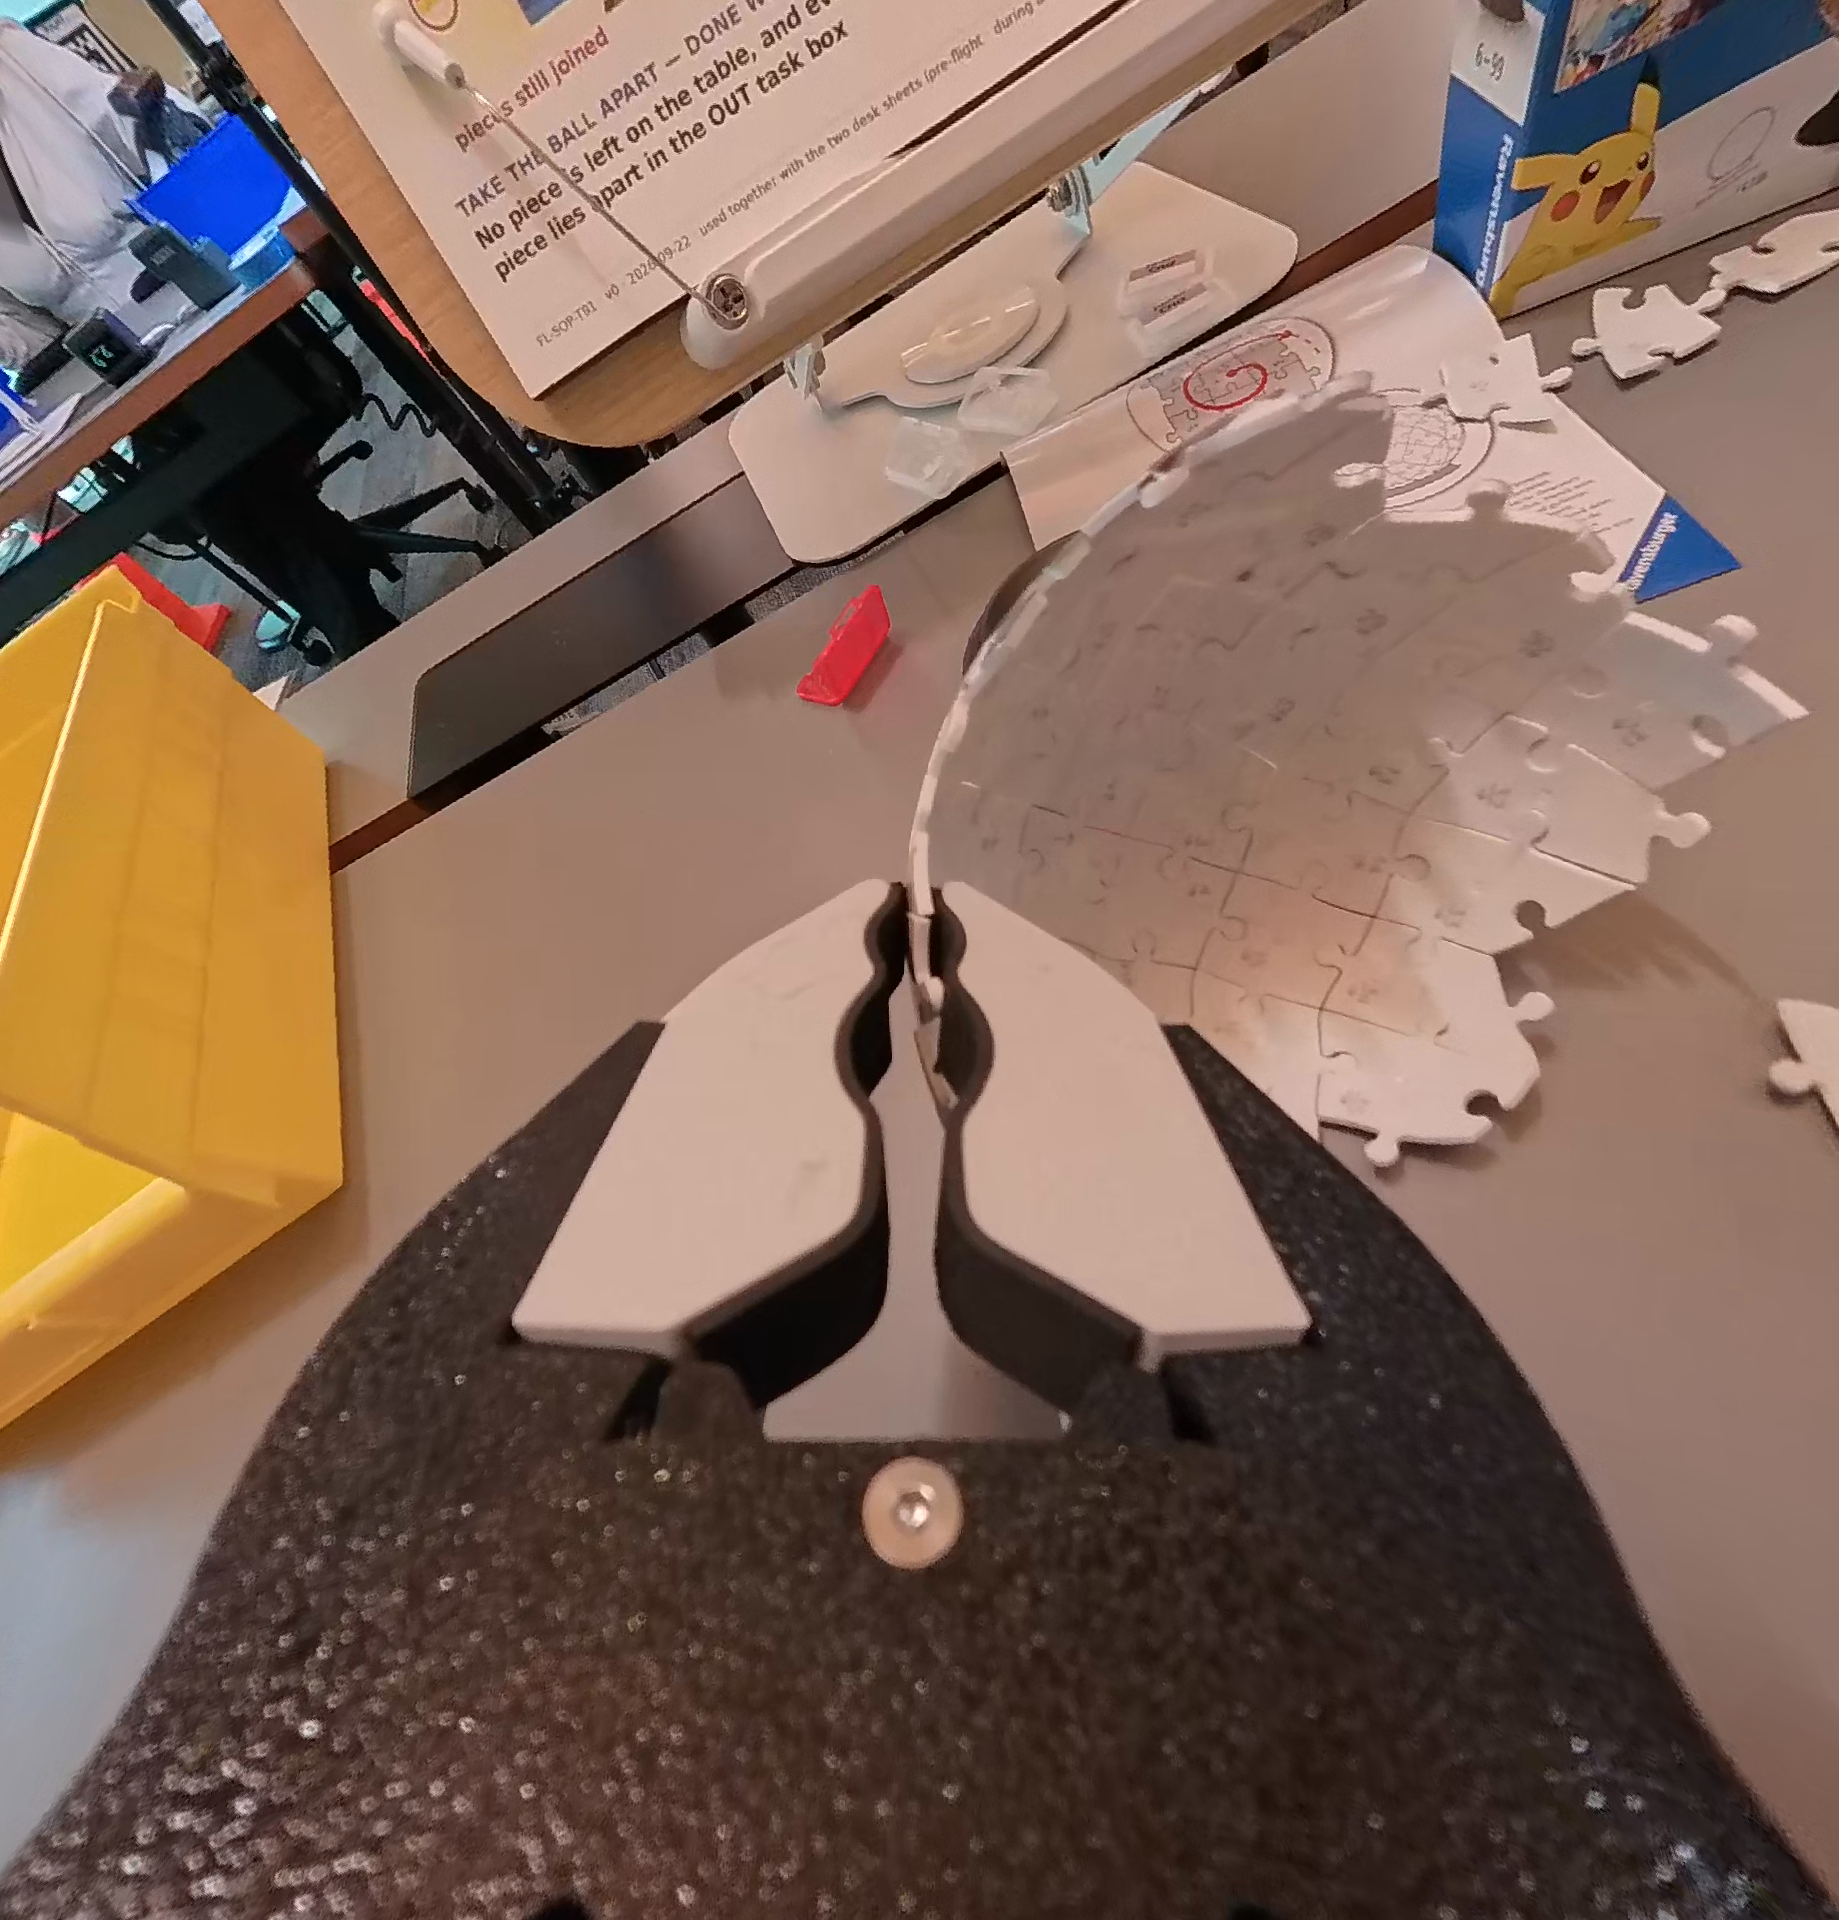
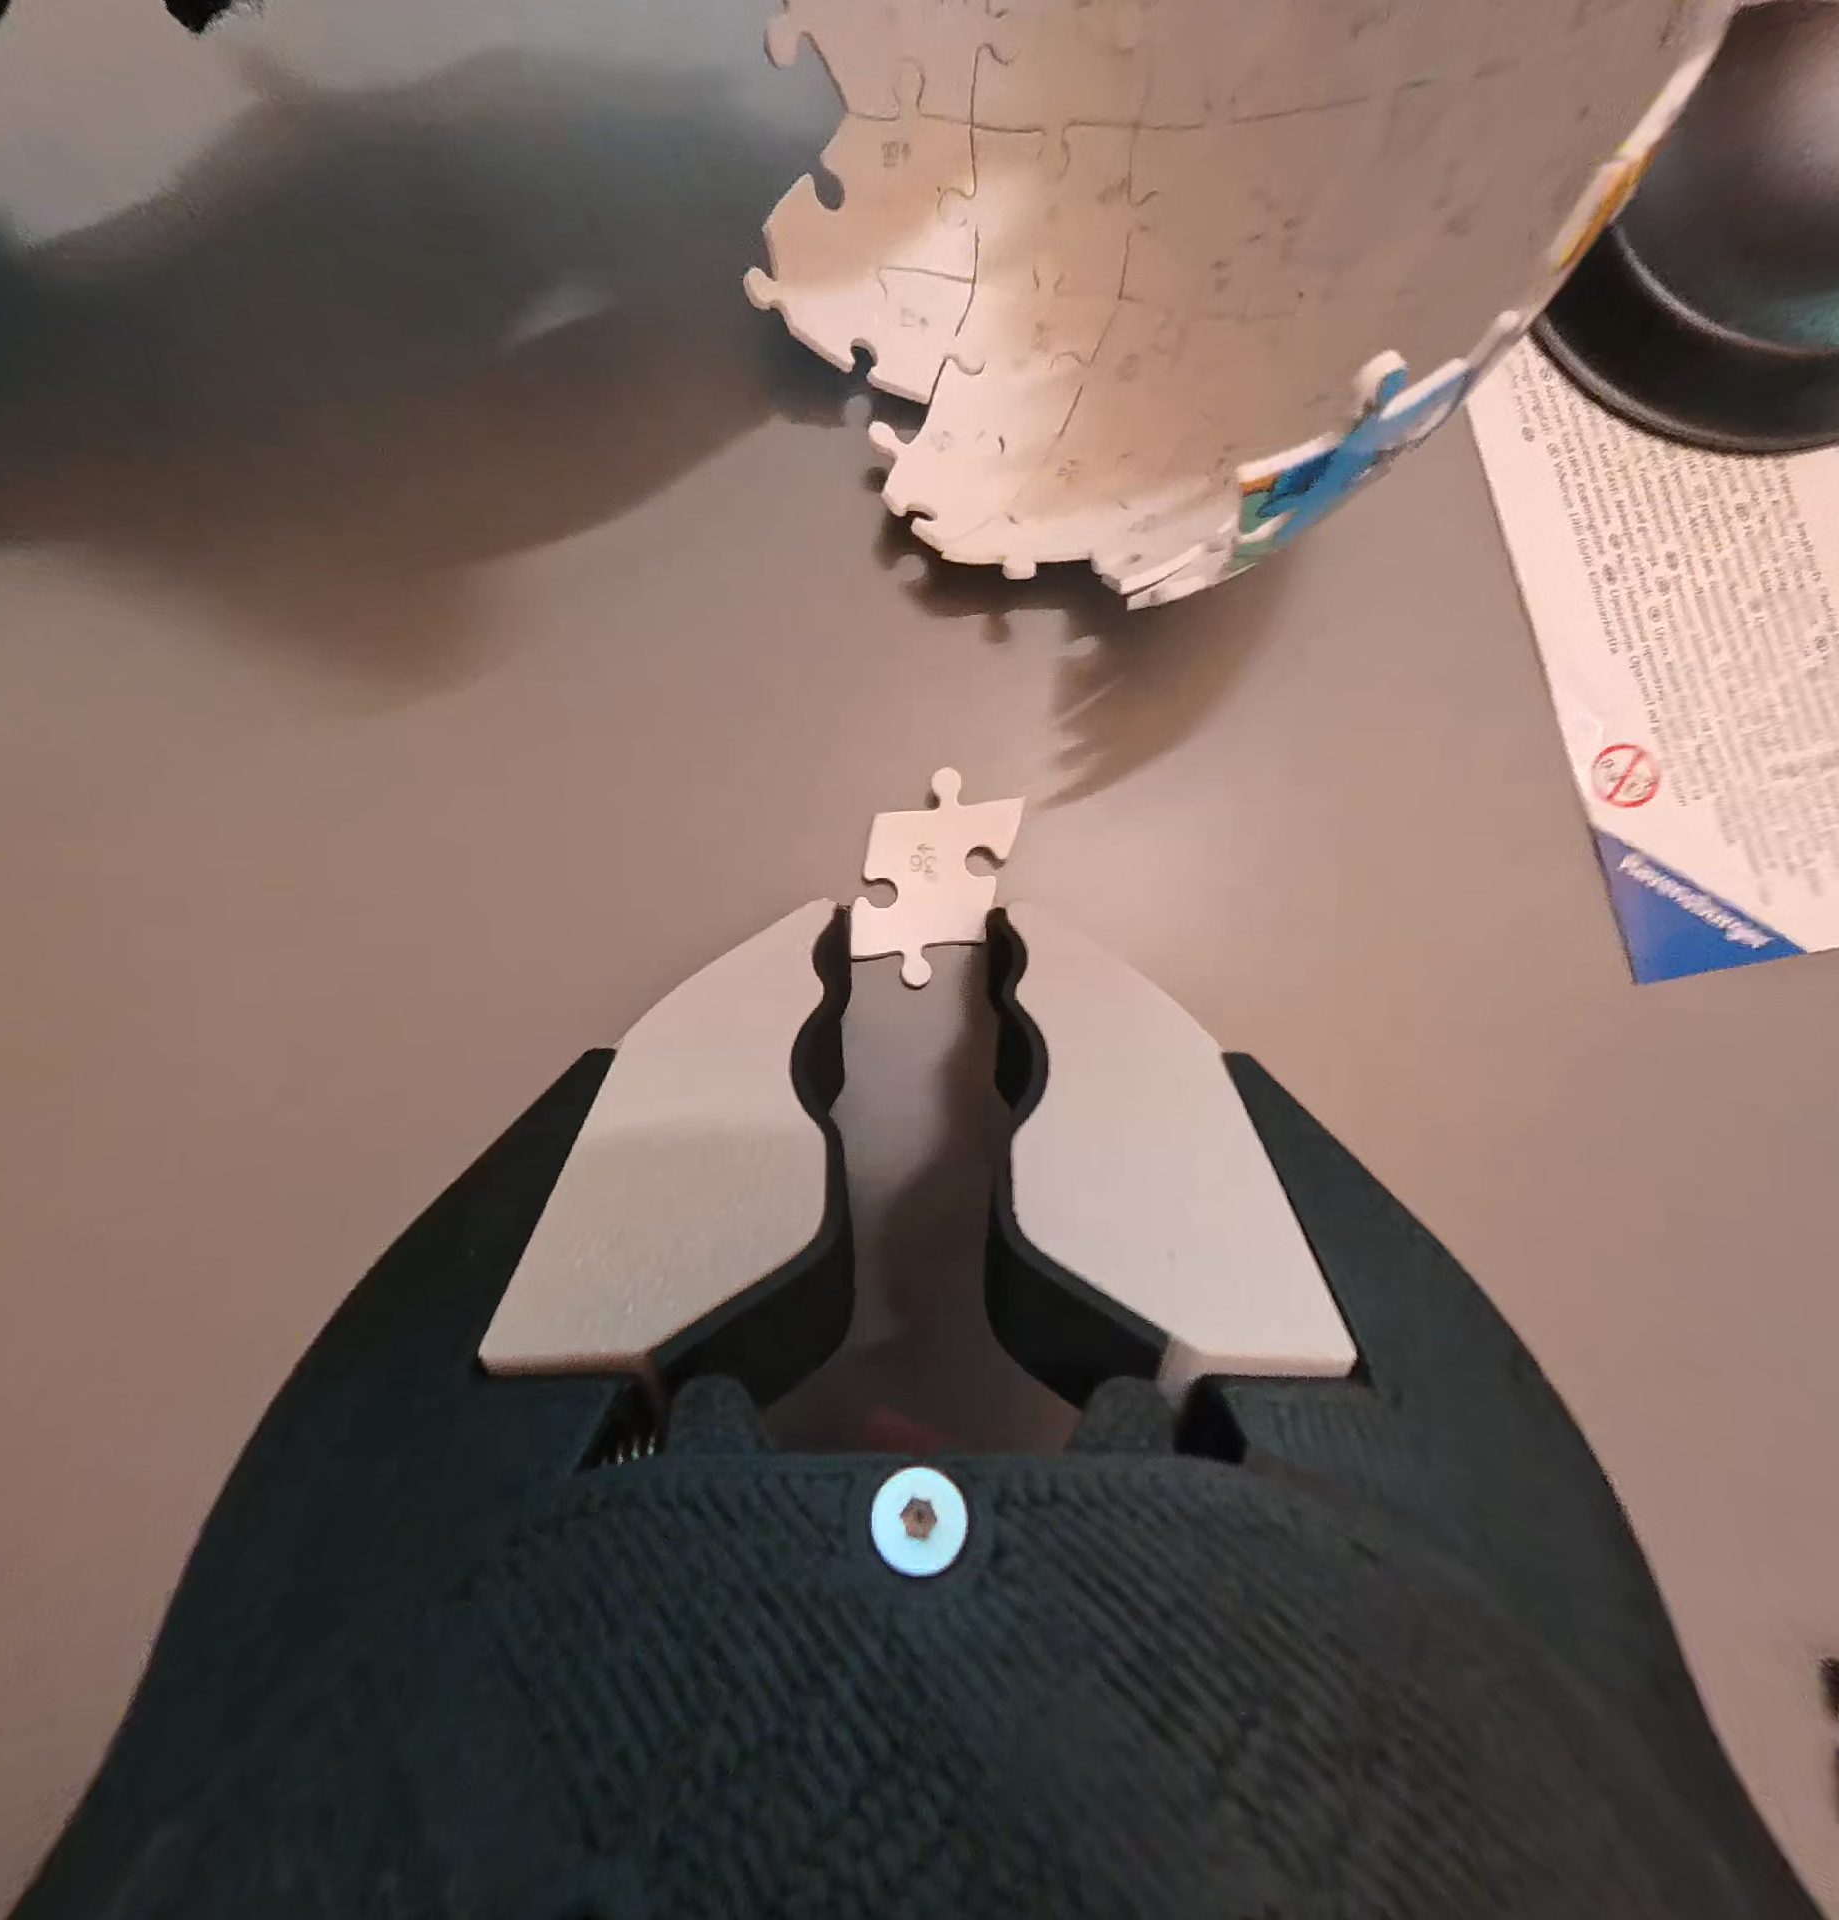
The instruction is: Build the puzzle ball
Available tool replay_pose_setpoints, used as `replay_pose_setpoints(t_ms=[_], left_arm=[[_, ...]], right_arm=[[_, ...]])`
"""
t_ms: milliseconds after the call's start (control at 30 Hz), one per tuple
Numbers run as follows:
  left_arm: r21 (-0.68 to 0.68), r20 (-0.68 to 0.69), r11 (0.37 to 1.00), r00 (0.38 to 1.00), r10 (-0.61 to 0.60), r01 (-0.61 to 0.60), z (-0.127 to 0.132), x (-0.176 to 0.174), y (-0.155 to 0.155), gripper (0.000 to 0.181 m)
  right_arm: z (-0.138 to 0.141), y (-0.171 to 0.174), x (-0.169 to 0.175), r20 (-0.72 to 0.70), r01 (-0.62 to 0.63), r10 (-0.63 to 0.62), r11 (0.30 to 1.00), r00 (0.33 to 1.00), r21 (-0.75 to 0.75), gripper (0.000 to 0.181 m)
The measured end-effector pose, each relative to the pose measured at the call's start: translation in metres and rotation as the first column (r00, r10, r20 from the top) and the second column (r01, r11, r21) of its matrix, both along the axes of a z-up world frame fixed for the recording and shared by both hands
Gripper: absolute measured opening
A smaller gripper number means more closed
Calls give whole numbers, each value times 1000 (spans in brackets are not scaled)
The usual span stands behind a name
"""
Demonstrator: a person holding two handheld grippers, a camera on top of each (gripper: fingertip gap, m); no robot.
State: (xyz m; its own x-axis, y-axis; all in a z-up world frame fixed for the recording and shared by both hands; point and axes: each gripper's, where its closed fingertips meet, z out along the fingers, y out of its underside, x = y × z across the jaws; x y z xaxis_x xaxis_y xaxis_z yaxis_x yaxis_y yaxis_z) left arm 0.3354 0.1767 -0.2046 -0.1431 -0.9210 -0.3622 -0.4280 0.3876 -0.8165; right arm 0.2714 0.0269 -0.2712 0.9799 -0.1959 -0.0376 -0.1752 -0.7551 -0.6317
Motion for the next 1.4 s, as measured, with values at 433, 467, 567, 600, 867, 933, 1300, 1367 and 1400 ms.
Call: replay_pose_setpoints(t_ms=[433, 467, 567, 600, 867, 933, 1300, 1367, 1400], left_arm=[[-2, 2, 1000, 1000, -4, 4, 1, 0, -1, 2], [-2, 2, 1000, 1000, -5, 5, 1, 0, -1, 2], [-1, 2, 1000, 1000, -6, 6, 1, -1, -1, 2], [-1, 1, 1000, 1000, -4, 4, 0, -1, -1, 2], [-4, -2, 1000, 1000, -6, 6, -1, -1, 0, 2], [-8, -1, 1000, 1000, -8, 8, -1, 0, 0, 2], [-10, -4, 1000, 1000, -15, 15, -1, 0, 0, 2], [-11, -3, 1000, 1000, -15, 15, -1, 0, 0, 2], [-11, -3, 1000, 1000, -16, 16, -1, -1, 0, 2]], right_arm=[[12, 9, -15, 116, -33, 26, 998, 993, 57, 38], [10, 7, -10, 145, -37, 31, 999, 989, 38, 38], [2, 9, -10, 135, -109, 106, 994, 985, 12, 38], [0, 11, -11, 150, -151, 148, 989, 977, 5, 38], [-1, 17, -19, 125, -201, 199, 980, 972, 4, 25], [-1, 17, -19, 122, -161, 161, 987, 979, -12, 26], [4, 17, -9, 135, -90, 88, 996, 987, 7, 37], [-2, 18, -10, 109, -98, 97, 995, 989, 6, 37], [-1, 21, -13, 93, -105, 103, 994, 990, 27, 35]])
